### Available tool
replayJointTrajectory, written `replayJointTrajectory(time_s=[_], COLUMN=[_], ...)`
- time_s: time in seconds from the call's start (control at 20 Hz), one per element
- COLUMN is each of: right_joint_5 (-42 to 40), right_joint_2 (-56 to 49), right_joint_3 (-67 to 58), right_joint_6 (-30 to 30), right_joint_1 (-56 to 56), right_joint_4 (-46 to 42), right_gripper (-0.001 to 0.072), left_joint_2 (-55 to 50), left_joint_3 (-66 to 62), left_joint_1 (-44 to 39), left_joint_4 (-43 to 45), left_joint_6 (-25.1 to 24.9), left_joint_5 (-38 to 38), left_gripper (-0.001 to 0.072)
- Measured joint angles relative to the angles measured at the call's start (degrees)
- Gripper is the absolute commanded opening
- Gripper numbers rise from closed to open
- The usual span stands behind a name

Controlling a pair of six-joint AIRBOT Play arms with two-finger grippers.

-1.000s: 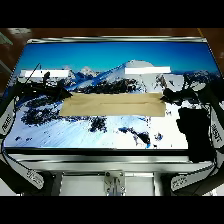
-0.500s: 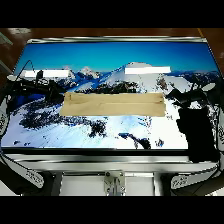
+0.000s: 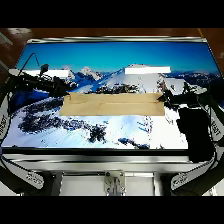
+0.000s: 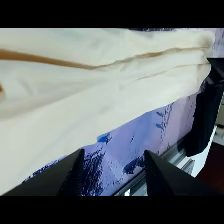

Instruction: Fold the shirts.

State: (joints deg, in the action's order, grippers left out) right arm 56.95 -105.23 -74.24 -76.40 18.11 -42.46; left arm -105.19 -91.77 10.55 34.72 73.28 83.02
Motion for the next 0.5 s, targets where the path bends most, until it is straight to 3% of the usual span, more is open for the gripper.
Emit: replayJointTrajectory(time_s=[0.1, 0.2, 0.25, 0.3, 0.35, 0.5], right_joint_5=[-1.49, -1.73, -1.29, -0.68, 0.31, 4.57], right_joint_2=[-0.24, 0.52, 1.53, 2.97, 4.63, 12.2], right_joint_3=[0.0, 0.02, 0.02, 0.0, 0.02, 0.02], right_joint_6=[0.22, 1.66, 2.43, 3.23, 3.76, 4.39], right_joint_1=[-0.48, -0.83, -0.92, -0.94, -1.01, -1.11], right_joint_4=[2.47, 4.0, 4.9, 5.38, 5.44, 6.1], right_gripper=[0.0061, 0.0061, 0.0061, 0.0061, 0.0061, 0.0061], left_joint_2=[0.2, 0.33, 0.28, 0.2, -0.02, -1.01], left_joint_3=[0.0, 0.0, 0.0, 0.0, -0.02, 0.0], left_joint_1=[-2.23, -4.72, -6.21, -7.74, -9.64, -16.37], left_joint_4=[-0.02, -0.04, -0.02, -0.04, -0.04, -0.07], left_joint_6=[-0.33, -0.87, -1.18, -1.42, -1.53, -1.9], left_joint_5=[-0.22, -1.22, -2.38, -3.69, -5.6, -11.41], left_gripper=[0.0422, 0.0249, 0.024, 0.0183, 0.0065, 0.0038])
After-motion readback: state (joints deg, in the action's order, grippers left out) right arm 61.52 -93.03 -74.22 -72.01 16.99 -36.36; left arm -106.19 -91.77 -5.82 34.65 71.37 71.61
